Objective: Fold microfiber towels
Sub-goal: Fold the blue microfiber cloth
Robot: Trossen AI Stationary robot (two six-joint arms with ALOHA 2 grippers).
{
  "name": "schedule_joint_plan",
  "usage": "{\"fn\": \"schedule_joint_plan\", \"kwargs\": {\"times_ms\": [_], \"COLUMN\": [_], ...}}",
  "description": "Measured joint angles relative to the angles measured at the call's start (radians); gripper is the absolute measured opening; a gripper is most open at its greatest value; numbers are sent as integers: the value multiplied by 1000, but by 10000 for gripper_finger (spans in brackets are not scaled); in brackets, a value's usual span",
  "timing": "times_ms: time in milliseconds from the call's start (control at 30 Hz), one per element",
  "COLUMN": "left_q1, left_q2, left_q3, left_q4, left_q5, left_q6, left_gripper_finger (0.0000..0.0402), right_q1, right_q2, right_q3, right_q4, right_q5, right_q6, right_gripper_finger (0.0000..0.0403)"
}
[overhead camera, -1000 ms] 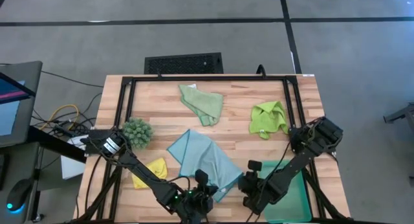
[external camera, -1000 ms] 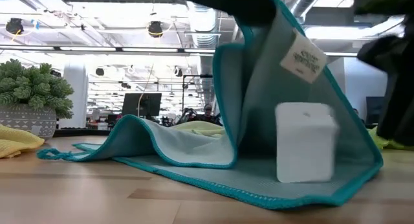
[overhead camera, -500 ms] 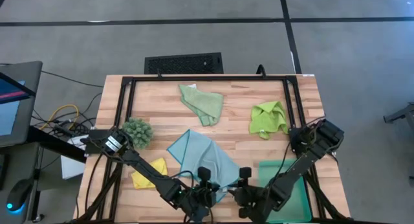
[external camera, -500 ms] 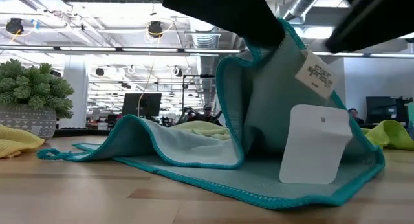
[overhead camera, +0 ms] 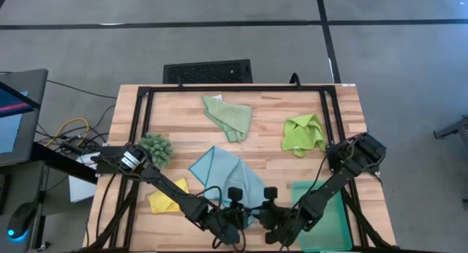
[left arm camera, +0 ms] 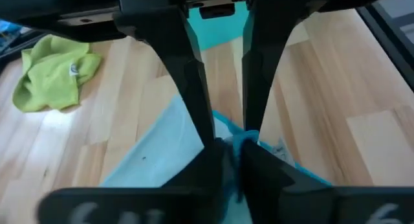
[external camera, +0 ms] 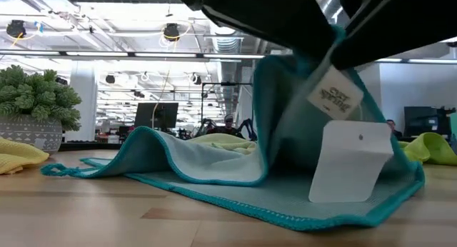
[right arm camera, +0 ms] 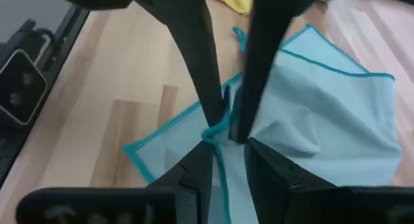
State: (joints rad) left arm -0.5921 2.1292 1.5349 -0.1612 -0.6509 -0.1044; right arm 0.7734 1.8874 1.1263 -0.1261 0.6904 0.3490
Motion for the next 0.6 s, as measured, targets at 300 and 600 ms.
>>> {"fn": "schedule_joint_plan", "kwargs": {"times_ms": [300,600], "left_q1": [-5,-112], "left_q2": [-21,-30], "left_q3": [3,-1], "left_q4": [-136,-605], "left_q5": [-38,-44], "left_q6": [-3,-274], "left_gripper_finger": [167,176], "right_q1": [-3,16], "right_q2": [0,-33], "right_q3": [-13,-15], "right_q4": [-5,-359], "right_q5": [45,108], "right_q6": [61,315], "right_gripper_finger": [35,22]}}
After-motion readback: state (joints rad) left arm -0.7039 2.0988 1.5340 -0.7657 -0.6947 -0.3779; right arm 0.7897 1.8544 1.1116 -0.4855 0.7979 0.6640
